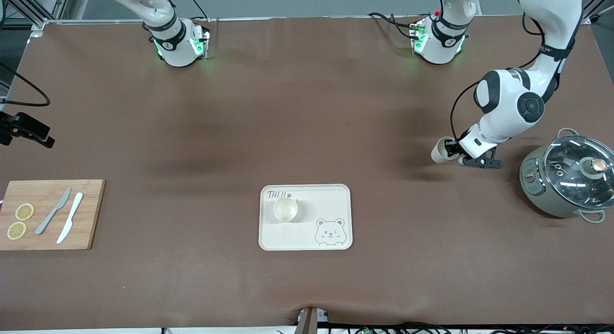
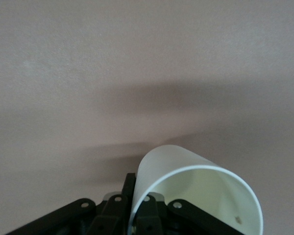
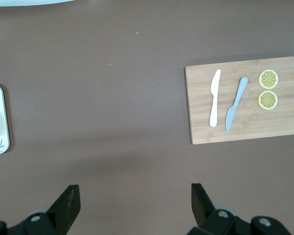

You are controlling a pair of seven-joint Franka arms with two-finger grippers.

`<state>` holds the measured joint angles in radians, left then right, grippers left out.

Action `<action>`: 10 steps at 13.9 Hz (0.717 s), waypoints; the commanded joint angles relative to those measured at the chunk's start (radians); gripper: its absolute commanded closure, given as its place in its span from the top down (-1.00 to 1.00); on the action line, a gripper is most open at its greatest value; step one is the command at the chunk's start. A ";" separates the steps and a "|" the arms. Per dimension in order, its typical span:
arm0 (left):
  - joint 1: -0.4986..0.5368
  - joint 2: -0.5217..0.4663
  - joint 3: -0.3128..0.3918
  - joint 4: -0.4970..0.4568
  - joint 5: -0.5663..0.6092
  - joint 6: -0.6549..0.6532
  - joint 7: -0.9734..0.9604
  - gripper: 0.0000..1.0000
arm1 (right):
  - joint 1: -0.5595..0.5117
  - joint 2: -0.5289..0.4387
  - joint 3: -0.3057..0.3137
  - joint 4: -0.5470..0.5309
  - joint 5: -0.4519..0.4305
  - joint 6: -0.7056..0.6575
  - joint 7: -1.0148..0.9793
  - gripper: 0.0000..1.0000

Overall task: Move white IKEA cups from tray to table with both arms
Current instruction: 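Lower the white cup onto the table and open the left gripper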

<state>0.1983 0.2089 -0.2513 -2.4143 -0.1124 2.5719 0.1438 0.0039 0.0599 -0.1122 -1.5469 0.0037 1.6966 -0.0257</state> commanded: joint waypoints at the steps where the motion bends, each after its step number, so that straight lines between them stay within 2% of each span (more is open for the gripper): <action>1: 0.053 0.000 -0.013 -0.009 -0.027 0.022 0.091 -1.00 | -0.015 0.008 0.013 0.021 0.005 -0.012 -0.007 1.00; 4: 0.098 0.017 -0.013 -0.009 -0.027 0.039 0.174 -1.00 | -0.010 0.008 0.013 0.021 0.004 -0.011 -0.002 1.00; 10: 0.095 0.085 -0.013 -0.008 -0.026 0.152 0.177 -1.00 | -0.009 0.009 0.013 0.021 0.001 -0.012 0.001 1.00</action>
<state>0.2886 0.2707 -0.2553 -2.4158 -0.1130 2.6719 0.2960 0.0041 0.0599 -0.1071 -1.5469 0.0037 1.6966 -0.0256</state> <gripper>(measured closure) 0.965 0.000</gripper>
